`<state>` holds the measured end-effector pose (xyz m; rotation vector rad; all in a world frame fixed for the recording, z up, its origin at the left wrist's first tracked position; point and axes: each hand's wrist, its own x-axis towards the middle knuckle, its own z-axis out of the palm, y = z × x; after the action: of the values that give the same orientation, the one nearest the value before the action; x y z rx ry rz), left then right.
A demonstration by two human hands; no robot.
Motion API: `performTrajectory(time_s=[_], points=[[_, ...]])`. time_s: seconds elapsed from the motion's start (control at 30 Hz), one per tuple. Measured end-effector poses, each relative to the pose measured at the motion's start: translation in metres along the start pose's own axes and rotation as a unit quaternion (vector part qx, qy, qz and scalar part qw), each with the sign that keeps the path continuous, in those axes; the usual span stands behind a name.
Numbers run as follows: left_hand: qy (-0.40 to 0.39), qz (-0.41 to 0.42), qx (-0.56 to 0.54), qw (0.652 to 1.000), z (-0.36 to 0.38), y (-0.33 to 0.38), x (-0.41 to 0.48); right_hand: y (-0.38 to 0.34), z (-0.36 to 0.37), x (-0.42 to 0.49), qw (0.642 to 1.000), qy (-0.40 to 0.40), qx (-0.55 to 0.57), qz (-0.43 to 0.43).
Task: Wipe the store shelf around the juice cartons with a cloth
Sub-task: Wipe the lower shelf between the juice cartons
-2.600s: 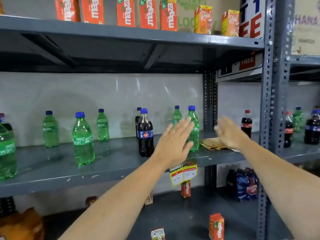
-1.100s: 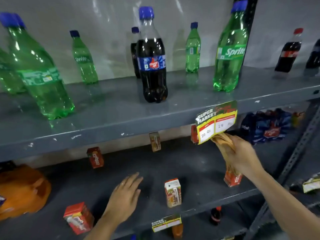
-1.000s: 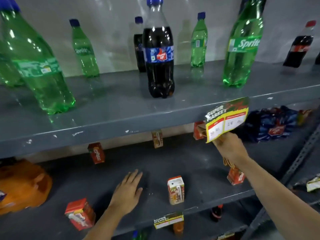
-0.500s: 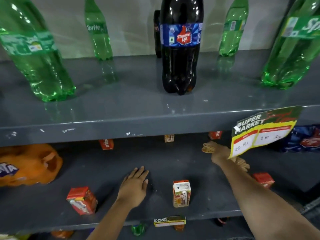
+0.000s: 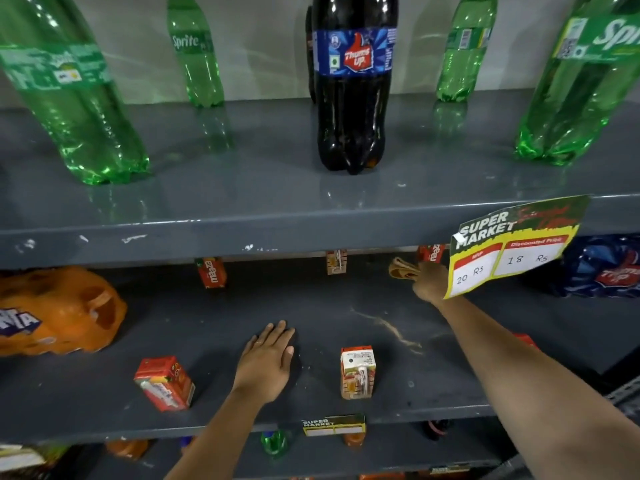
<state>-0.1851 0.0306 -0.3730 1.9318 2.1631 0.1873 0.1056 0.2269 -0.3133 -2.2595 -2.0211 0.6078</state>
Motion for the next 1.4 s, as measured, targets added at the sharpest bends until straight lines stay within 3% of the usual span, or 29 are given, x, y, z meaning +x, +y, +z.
performTrajectory(time_s=[0.13, 0.27, 0.37, 0.43, 0.5, 0.57, 0.7, 0.87, 1.0, 1.1, 1.23, 1.33, 1.4], points=[[0.002, 0.002, -0.002, 1.0, 0.003, -0.001, -0.001, -0.006, 0.018, -0.019, 0.995, 0.034, -0.093, -0.02], [-0.002, -0.002, -0.008, 1.0, 0.003, 0.0, -0.001, -0.044, 0.036, -0.062, 0.973, 0.007, -0.177, -0.151], [0.0, 0.001, -0.002, 1.0, 0.002, -0.001, 0.0, -0.073, 0.028, -0.095, 0.94, -0.06, -0.238, -0.237], [0.002, 0.005, 0.003, 1.0, 0.002, -0.001, 0.0, -0.082, 0.012, -0.101, 0.93, -0.117, -0.221, -0.269], [0.004, 0.006, 0.0, 1.0, 0.004, -0.002, 0.0, -0.091, -0.005, -0.089, 0.941, -0.128, -0.165, -0.265], [0.007, 0.004, -0.003, 1.0, 0.005, -0.002, 0.0, -0.098, -0.013, -0.068, 0.951, -0.081, -0.118, -0.275], [0.006, 0.004, -0.005, 1.0, 0.006, -0.001, 0.0, -0.091, 0.013, -0.051, 0.949, -0.073, -0.153, -0.266], [0.016, 0.007, -0.006, 1.0, 0.009, -0.004, -0.001, -0.042, 0.045, -0.083, 0.931, -0.054, -0.163, -0.322], [0.024, 0.004, -0.009, 1.0, 0.01, -0.003, -0.002, 0.018, 0.065, -0.104, 0.952, -0.077, -0.126, -0.268], [0.026, 0.004, -0.002, 1.0, 0.012, -0.002, -0.001, 0.05, 0.068, -0.134, 0.951, 0.033, -0.084, -0.295], [0.03, 0.007, 0.006, 1.0, 0.014, -0.003, -0.001, 0.079, 0.071, -0.168, 0.94, -0.039, -0.101, -0.323], [0.027, 0.007, 0.013, 1.0, 0.013, -0.001, -0.001, 0.094, 0.082, -0.175, 0.947, -0.02, -0.074, -0.311], [0.026, 0.005, 0.002, 1.0, 0.012, 0.0, -0.002, 0.101, 0.074, -0.179, 0.951, -0.056, -0.088, -0.292]])
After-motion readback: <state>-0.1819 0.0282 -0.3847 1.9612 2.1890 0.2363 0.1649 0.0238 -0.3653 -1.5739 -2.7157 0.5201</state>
